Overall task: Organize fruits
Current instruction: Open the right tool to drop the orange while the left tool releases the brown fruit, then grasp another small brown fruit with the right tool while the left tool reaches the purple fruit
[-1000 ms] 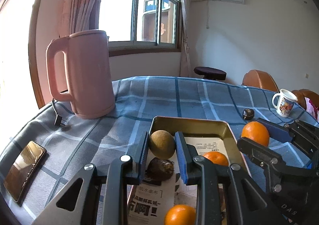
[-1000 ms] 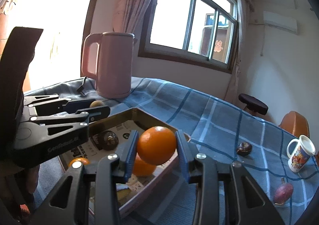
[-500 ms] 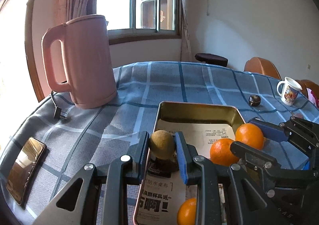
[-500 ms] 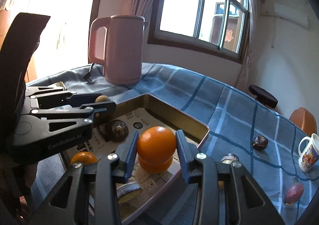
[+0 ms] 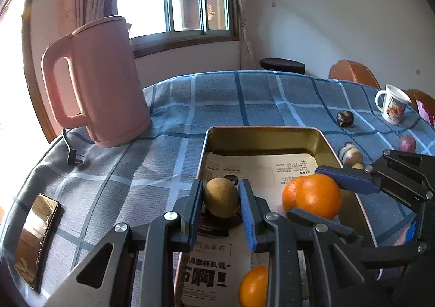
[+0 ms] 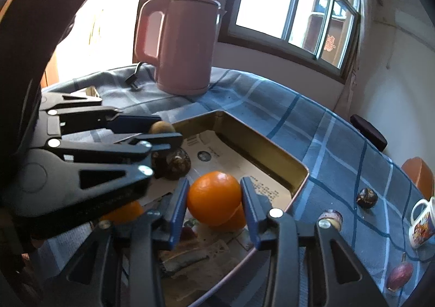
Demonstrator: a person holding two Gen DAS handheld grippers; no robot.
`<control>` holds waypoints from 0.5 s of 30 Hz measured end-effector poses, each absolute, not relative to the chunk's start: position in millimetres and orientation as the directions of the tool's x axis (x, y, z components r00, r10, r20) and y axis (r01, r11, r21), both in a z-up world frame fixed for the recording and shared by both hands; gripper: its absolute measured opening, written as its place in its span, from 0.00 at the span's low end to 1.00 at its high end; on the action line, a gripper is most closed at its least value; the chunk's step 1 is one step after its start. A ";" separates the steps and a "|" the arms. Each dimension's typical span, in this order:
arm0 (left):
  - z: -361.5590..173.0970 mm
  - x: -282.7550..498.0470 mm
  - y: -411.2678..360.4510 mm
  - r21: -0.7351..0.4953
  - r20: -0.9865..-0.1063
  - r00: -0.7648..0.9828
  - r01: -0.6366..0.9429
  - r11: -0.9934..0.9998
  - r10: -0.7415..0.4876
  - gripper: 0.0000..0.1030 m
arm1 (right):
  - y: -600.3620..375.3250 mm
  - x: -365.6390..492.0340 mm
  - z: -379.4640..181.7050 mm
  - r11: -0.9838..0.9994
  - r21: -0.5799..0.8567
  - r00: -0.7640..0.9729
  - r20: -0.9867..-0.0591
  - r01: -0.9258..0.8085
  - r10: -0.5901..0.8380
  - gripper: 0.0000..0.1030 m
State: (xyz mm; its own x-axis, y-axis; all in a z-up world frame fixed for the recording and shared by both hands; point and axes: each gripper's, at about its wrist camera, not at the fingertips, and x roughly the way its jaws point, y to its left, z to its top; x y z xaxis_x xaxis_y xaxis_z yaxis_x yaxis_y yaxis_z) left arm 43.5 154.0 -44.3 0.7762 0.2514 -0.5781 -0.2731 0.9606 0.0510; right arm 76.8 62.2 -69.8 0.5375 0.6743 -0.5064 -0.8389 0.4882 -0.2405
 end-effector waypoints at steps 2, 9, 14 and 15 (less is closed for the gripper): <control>-43.9 42.9 151.2 0.064 -0.574 0.775 -0.279 0.958 0.264 0.33 | 62.5 75.7 -70.0 0.486 -0.247 0.539 -0.504 -0.839 0.675 0.46; -32.4 28.8 150.7 0.026 -0.510 0.813 -0.312 0.950 0.282 0.73 | 41.5 77.5 -62.2 0.524 -0.221 0.562 -0.458 -0.823 0.689 0.57; -24.8 24.7 140.3 0.009 -0.474 0.842 -0.287 0.958 0.257 0.74 | -11.9 90.6 -44.8 0.616 -0.191 0.632 -0.408 -0.765 0.659 0.62; -24.6 24.9 138.1 0.005 -0.473 0.844 -0.284 0.959 0.252 0.74 | -21.4 96.0 -43.1 0.635 -0.174 0.642 -0.409 -0.753 0.649 0.63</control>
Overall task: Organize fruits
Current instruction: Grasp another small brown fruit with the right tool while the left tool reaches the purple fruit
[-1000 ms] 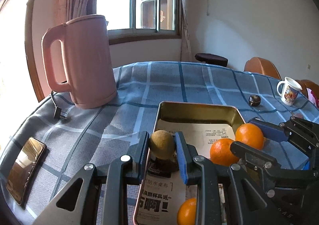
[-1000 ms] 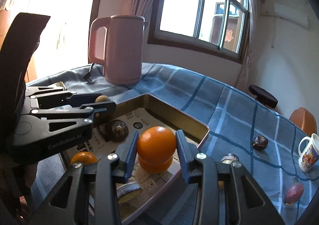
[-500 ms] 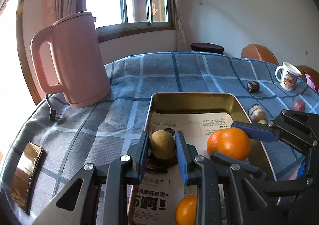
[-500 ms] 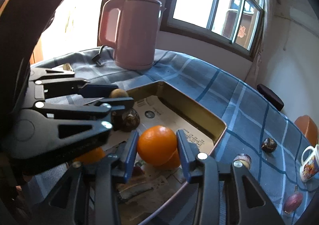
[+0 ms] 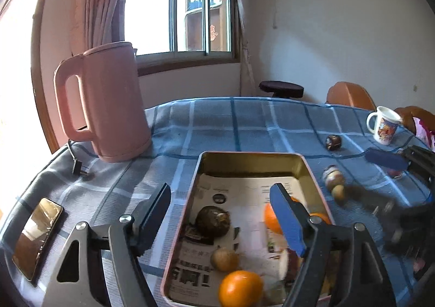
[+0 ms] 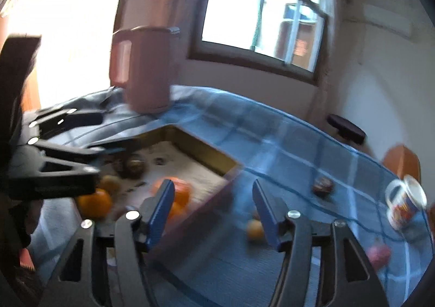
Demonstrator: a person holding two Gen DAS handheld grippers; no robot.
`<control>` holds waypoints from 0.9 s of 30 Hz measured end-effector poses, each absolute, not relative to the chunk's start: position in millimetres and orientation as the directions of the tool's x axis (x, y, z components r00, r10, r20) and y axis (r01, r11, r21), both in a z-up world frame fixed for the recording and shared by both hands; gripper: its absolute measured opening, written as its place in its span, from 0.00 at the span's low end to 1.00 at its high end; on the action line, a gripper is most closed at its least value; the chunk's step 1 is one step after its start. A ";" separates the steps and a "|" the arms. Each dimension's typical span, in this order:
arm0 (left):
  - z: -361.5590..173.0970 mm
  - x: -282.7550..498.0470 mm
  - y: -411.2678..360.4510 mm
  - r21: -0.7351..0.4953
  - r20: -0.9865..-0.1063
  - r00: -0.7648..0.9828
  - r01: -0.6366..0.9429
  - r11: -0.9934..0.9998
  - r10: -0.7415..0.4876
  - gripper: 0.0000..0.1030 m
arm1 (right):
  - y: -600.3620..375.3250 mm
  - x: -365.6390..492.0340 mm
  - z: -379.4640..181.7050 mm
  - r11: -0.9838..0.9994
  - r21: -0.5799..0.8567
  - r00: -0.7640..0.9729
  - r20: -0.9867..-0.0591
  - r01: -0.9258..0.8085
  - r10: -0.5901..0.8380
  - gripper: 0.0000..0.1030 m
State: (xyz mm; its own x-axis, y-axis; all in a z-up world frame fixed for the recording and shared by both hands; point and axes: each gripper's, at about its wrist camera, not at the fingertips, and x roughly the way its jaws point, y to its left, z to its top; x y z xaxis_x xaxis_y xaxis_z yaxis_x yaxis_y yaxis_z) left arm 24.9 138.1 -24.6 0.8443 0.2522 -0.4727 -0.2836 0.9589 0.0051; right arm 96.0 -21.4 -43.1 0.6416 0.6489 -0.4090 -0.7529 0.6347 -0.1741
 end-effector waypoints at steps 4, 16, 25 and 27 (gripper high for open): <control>-26.6 26.9 131.1 -0.006 -0.476 0.848 -0.269 0.963 0.234 0.74 | -54.5 129.0 -45.7 0.739 -0.113 0.699 -0.445 -0.664 0.560 0.63; -30.0 27.9 128.7 -0.016 -0.484 0.847 -0.261 0.965 0.221 0.74 | -30.3 164.4 -77.1 0.735 -0.025 0.586 -0.622 -0.678 0.520 0.53; -27.7 27.5 119.2 -0.022 -0.474 0.858 -0.238 0.971 0.200 0.74 | -23.4 175.7 -87.3 0.730 -0.001 0.539 -0.674 -0.683 0.504 0.28; -26.7 28.4 115.4 -0.028 -0.471 0.862 -0.228 0.973 0.188 0.74 | -26.7 173.5 -84.6 0.731 0.000 0.550 -0.658 -0.682 0.514 0.28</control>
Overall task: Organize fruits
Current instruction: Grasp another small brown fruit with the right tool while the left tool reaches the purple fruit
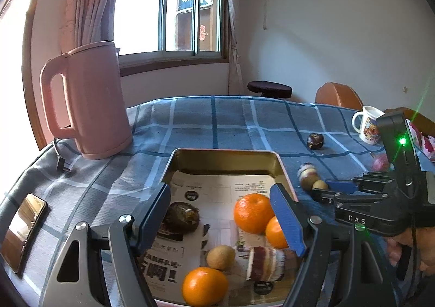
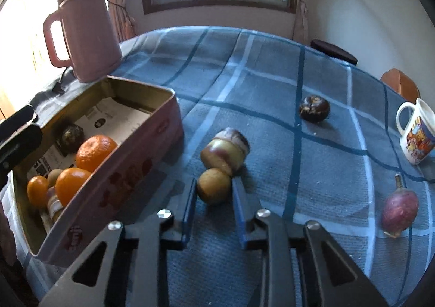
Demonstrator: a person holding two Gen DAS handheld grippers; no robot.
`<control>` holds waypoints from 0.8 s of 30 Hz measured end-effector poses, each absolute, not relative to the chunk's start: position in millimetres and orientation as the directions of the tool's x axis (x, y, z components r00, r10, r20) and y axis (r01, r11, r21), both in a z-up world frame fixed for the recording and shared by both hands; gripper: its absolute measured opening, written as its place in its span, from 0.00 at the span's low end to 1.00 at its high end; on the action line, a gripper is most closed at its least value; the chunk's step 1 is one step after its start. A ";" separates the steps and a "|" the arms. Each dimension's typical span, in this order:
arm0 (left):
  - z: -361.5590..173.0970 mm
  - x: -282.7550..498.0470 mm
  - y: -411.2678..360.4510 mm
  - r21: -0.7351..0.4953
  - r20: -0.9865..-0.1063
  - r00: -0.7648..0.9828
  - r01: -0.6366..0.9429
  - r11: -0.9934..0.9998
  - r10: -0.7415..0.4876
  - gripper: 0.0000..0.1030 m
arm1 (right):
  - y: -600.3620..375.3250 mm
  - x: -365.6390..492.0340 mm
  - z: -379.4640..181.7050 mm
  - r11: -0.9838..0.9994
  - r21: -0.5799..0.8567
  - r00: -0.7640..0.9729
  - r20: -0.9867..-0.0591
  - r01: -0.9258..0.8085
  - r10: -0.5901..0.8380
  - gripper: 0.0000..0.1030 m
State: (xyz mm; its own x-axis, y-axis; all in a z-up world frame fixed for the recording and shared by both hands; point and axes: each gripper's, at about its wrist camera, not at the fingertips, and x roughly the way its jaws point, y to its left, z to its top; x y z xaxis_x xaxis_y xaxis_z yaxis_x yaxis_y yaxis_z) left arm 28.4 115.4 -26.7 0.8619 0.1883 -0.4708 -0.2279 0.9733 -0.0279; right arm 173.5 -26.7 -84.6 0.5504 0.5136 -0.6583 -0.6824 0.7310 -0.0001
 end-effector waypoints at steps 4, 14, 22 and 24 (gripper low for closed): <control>-22.0 32.2 102.1 -0.022 -0.463 0.870 -0.202 0.979 0.169 0.74 | -49.9 167.0 -78.4 0.759 -0.023 0.611 -0.610 -0.651 0.505 0.28; -15.8 51.1 36.5 0.019 -0.465 0.883 -0.057 0.998 0.059 0.74 | -141.5 174.9 -65.0 0.874 -0.021 0.754 -0.516 -0.486 0.407 0.28; -15.2 94.1 -25.8 -0.009 -0.517 0.854 0.072 0.997 -0.066 0.74 | -202.2 188.8 -63.1 0.934 -0.011 0.811 -0.500 -0.356 0.303 0.28; -16.1 110.3 -43.0 -0.032 -0.540 0.836 0.095 0.995 -0.097 0.74 | -216.9 191.9 -63.5 0.944 0.003 0.819 -0.497 -0.329 0.287 0.28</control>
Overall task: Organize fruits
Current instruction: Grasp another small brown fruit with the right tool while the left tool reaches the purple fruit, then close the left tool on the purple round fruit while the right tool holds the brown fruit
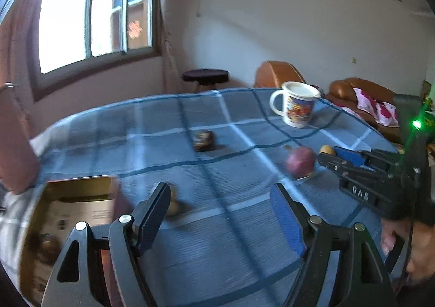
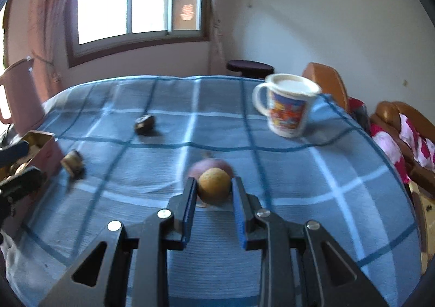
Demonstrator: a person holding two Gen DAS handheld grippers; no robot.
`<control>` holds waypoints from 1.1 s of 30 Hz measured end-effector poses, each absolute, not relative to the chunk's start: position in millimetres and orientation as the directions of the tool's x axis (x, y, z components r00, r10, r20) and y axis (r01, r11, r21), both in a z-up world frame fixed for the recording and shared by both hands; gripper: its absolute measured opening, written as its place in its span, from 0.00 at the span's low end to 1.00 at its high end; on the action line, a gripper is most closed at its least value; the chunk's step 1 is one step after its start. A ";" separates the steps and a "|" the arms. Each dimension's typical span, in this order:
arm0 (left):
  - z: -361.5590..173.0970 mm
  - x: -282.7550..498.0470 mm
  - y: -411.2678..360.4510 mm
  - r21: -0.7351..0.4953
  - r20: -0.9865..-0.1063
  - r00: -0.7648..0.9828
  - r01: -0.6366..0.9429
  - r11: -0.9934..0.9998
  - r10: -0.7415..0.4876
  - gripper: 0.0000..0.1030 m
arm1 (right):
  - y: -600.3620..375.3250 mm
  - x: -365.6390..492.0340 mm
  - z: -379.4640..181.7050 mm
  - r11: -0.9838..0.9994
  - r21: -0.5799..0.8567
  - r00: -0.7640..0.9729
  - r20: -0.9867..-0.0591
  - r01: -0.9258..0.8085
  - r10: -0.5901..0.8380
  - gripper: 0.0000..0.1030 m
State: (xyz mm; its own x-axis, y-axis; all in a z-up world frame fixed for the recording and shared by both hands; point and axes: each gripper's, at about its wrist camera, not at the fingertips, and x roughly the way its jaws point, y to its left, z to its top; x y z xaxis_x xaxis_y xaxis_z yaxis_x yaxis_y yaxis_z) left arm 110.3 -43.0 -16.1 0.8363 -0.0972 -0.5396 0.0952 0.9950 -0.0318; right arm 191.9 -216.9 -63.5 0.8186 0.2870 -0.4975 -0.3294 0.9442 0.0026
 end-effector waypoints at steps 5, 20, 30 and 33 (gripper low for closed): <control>-21.9 149.5 -88.2 -0.059 -0.578 0.800 0.158 0.986 -0.163 0.74 | -245.8 196.4 -65.2 0.961 0.026 0.832 -0.495 -0.274 0.251 0.28; -56.4 226.5 -157.0 -0.088 -0.689 0.691 0.221 0.971 -0.220 0.74 | -300.0 216.2 -69.0 0.979 0.094 0.842 -0.501 -0.179 0.202 0.28; -63.3 240.0 -156.3 -0.146 -0.721 0.642 0.228 0.963 -0.261 0.52 | -298.2 218.6 -70.2 0.973 0.097 0.834 -0.503 -0.208 0.228 0.28; -61.9 236.1 -154.0 -0.145 -0.713 0.651 0.226 0.963 -0.261 0.52 | -298.5 217.6 -69.8 0.972 0.098 0.835 -0.498 -0.212 0.233 0.28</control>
State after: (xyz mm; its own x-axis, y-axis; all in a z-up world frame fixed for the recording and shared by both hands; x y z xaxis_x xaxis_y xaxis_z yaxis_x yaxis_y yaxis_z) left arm 236.1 -154.0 -61.9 0.6514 -0.2605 -0.7126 0.2265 0.9631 -0.1451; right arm 217.6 -298.5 -69.8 0.8355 0.2330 -0.4977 -0.2125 0.9722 0.0985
